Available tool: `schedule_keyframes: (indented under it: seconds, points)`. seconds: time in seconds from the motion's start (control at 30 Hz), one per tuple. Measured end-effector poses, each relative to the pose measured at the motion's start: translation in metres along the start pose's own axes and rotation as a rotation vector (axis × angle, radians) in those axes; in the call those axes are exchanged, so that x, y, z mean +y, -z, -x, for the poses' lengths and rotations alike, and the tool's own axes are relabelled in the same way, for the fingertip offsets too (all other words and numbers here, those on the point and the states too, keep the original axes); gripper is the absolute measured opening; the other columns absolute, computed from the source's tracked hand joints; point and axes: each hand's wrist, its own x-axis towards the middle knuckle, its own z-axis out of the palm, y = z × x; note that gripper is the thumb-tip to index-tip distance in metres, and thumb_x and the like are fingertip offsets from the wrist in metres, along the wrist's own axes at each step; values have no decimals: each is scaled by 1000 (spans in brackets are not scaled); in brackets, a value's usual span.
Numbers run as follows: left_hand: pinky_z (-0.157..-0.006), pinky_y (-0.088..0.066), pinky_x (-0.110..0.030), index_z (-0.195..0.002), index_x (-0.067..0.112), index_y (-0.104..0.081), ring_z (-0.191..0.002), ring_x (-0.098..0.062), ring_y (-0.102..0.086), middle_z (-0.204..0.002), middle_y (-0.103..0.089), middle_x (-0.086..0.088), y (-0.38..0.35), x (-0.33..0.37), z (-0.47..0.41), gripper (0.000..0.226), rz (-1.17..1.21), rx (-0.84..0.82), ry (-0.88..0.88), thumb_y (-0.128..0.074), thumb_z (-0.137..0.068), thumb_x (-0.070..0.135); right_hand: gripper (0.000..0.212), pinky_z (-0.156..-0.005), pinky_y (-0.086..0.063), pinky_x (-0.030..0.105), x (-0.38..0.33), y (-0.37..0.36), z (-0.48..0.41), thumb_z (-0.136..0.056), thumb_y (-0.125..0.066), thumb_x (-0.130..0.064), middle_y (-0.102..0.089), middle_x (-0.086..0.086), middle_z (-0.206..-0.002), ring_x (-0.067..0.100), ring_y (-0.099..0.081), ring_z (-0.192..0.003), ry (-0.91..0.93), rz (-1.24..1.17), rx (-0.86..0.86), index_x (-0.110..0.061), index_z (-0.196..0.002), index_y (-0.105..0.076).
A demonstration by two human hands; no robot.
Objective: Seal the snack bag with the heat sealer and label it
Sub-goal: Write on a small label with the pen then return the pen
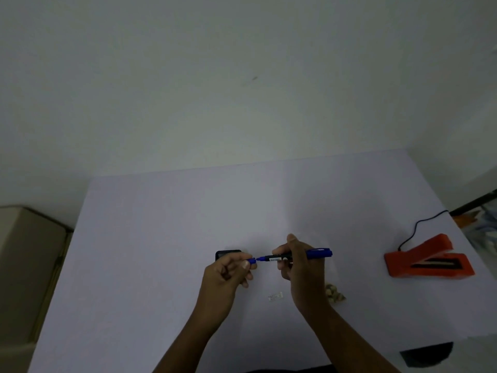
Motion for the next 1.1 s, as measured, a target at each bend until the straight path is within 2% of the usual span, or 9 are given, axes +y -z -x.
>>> schedule_keyframes:
  seconds: [0.07, 0.3, 0.43, 0.63, 0.83, 0.93, 1.0, 1.1]
  points:
    - [-65, -54, -23, -105, 5, -70, -72, -19, -66, -86, -75, -7, -1, 1, -2, 18, 5, 2, -3, -55, -95, 5, 44, -35, -32, 19, 0, 0, -2, -98, -53, -12, -58, 10, -47, 13, -50, -39, 4, 2, 24, -7, -58, -70]
    - [-67, -55, -25, -101, 6, -71, -69, -15, -65, -85, -75, -6, -6, 8, -7, 16, -31, -14, -16, -57, -94, 5, 43, -35, -31, 20, 3, -3, -6, -99, -51, -15, -53, 7, -43, 10, -45, -35, -15, -3, 51, 4, -63, -66]
    - [-67, -56, -24, -100, 8, -73, -69, -13, -66, -83, -75, -2, -8, 8, -9, 16, -45, -12, -23, -59, -93, 7, 42, -34, -34, 20, 4, -5, -8, -98, -53, -15, -56, 10, -44, 14, -49, -36, -3, 32, 51, -1, -62, -69]
    - [-67, -56, -24, -97, 12, -73, -68, -14, -65, -81, -75, -4, -14, 9, -10, 15, 1, -35, 2, -58, -93, 11, 42, -34, -29, 17, 5, -10, -8, -99, -52, -15, -49, 9, -40, 11, -40, -29, -69, -30, 55, 10, -68, -65]
    - [-65, -55, -22, -97, 7, -73, -65, -12, -64, -77, -73, -5, -10, 12, -23, 22, -8, -65, 19, -52, -98, 14, 46, -34, -35, 23, 13, -19, -10, -101, -47, -17, -54, 14, -44, 22, -42, -29, -33, -25, 42, -2, -63, -68]
    - [-63, -55, -23, -94, 9, -73, -64, -12, -63, -77, -73, -5, 1, 8, -31, 24, -101, -58, 23, -51, -99, 14, 41, -38, -41, 27, 26, -24, -16, -99, -53, -27, -61, 21, -55, 25, -47, -36, -136, 0, -63, -7, -70, -74]
    - [-60, -54, -22, -88, 10, -74, -61, -12, -61, -74, -73, -8, 18, 3, -42, 24, -164, -6, 29, -53, -98, 15, 36, -42, -43, 28, 40, -26, -21, -94, -57, -39, -68, 25, -71, 25, -51, -42, -234, 5, -156, -9, -87, -76]
    - [-55, -49, -14, -80, 11, -72, -54, -2, -59, -66, -70, -2, 53, -11, -63, 24, -373, 141, 21, -55, -97, 16, 44, -45, -44, 28, 68, -22, -33, -96, -52, -45, -74, 22, -87, 23, -58, -53, -421, 38, -128, -6, -103, -70]
